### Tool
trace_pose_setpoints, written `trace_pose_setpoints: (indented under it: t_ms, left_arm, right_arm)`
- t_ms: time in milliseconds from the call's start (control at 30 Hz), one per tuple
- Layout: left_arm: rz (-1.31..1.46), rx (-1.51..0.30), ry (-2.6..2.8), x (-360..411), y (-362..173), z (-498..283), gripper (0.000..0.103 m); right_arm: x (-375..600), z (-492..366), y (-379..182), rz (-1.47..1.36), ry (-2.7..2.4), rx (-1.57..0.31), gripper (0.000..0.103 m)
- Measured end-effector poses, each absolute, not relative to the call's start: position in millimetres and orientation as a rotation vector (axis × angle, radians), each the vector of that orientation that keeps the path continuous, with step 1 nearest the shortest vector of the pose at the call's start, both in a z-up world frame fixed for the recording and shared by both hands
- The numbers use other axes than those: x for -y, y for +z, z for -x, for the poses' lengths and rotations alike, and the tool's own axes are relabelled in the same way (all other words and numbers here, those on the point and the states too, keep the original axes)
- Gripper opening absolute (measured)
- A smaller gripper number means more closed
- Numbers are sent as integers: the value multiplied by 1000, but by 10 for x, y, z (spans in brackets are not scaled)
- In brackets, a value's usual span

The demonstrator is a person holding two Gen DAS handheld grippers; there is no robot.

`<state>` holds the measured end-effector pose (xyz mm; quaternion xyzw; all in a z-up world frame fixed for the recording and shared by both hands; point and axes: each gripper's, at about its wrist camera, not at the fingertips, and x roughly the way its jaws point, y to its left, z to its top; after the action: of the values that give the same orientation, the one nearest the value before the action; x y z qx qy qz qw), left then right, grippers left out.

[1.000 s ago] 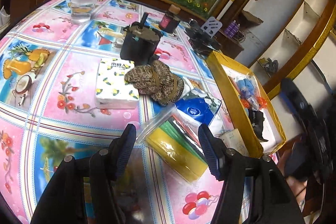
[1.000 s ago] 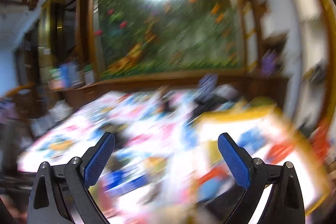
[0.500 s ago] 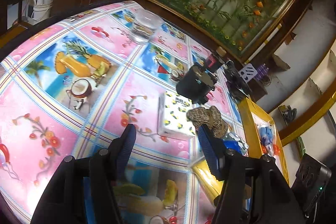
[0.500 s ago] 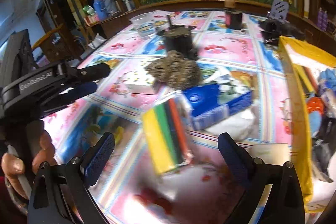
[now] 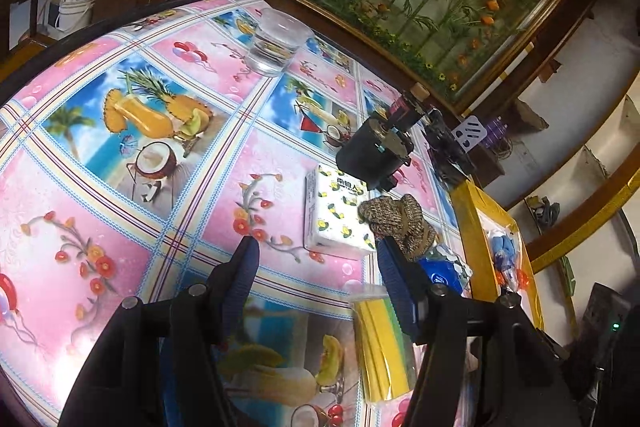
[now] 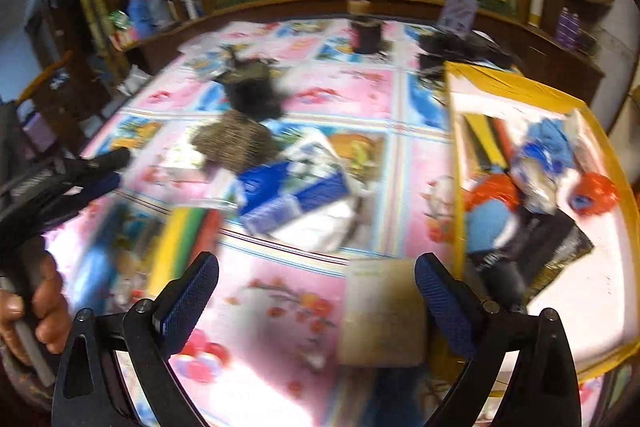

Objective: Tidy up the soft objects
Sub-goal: 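Move both grippers back over the table toward the remaining items, then grasp the yellow striped sponge pack with the left gripper while the right gripper grasps the beige Face tissue pack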

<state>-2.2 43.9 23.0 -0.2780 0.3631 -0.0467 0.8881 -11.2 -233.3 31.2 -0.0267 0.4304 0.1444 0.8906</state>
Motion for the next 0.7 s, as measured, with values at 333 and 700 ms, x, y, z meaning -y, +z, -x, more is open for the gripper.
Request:
trace_pose_setpoints:
  t_ms: [333, 700]
  left_arm:
    - [516, -772, -148, -291, 235, 21, 61]
    - [483, -808, -200, -165, 208, -7, 64]
  right_arm:
    - [2078, 346, 186, 82, 479, -940, 102]
    - [2351, 390, 208, 56, 391, -927, 102]
